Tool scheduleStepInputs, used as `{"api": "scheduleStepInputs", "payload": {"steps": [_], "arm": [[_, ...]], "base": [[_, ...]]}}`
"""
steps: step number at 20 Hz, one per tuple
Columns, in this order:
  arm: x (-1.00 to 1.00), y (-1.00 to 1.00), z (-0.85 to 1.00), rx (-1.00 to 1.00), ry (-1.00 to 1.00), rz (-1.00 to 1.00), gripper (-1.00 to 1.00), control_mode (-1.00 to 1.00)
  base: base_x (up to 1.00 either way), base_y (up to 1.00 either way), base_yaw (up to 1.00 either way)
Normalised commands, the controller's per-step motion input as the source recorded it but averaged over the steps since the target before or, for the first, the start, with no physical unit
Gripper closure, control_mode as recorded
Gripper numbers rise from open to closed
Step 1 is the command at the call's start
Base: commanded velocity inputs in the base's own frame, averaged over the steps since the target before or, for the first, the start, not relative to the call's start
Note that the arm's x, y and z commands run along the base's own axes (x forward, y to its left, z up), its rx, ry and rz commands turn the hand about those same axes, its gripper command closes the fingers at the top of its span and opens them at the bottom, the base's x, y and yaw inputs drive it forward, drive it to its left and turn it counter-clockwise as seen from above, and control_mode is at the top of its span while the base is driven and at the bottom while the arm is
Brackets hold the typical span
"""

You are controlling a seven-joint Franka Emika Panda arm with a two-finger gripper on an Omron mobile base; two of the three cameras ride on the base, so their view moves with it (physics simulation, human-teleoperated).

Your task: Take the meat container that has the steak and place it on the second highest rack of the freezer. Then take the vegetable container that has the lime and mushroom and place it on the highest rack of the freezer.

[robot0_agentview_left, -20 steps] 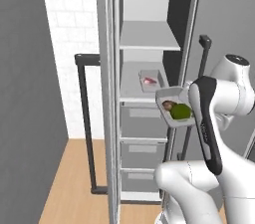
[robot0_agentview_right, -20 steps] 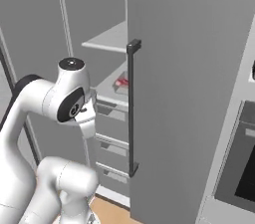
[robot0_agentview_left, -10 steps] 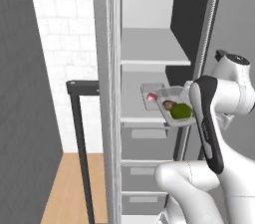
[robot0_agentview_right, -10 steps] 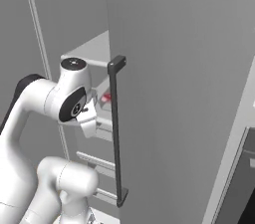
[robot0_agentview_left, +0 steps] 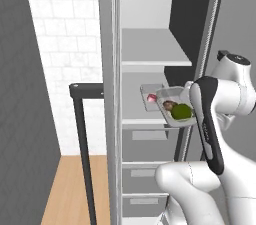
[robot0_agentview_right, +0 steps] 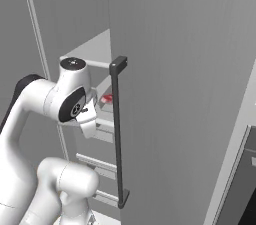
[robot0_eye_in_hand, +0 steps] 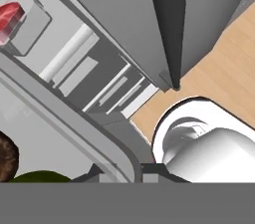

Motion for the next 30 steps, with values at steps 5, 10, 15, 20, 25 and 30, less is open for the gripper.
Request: {"api": "scheduleStepInputs", "payload": {"steps": [5,10,15,20,25,30], "arm": [[-0.25,0.13,0.28,0.00,-0.01,-0.04,1.00,-1.00],[-0.25,0.02,0.84,0.04,-0.04,-0.06,1.00,-1.00],[-0.11,0.00,0.80,0.07,-0.07,-0.08,1.00,-1.00],[0.20,0.00,0.75,0.06,-0.16,-0.06,1.00,-1.00],[0.81,0.24,0.41,0.01,-0.10,-0.11,1.00,-1.00],[1.00,0.25,0.03,0.00,0.00,-0.06,1.00,-1.00]], "base": [[0.00,0.00,0.00],[0.00,0.00,0.00],[0.00,0.00,0.00],[0.00,0.00,0.00],[0.00,0.00,0.00],[0.00,0.00,0.00]]}}
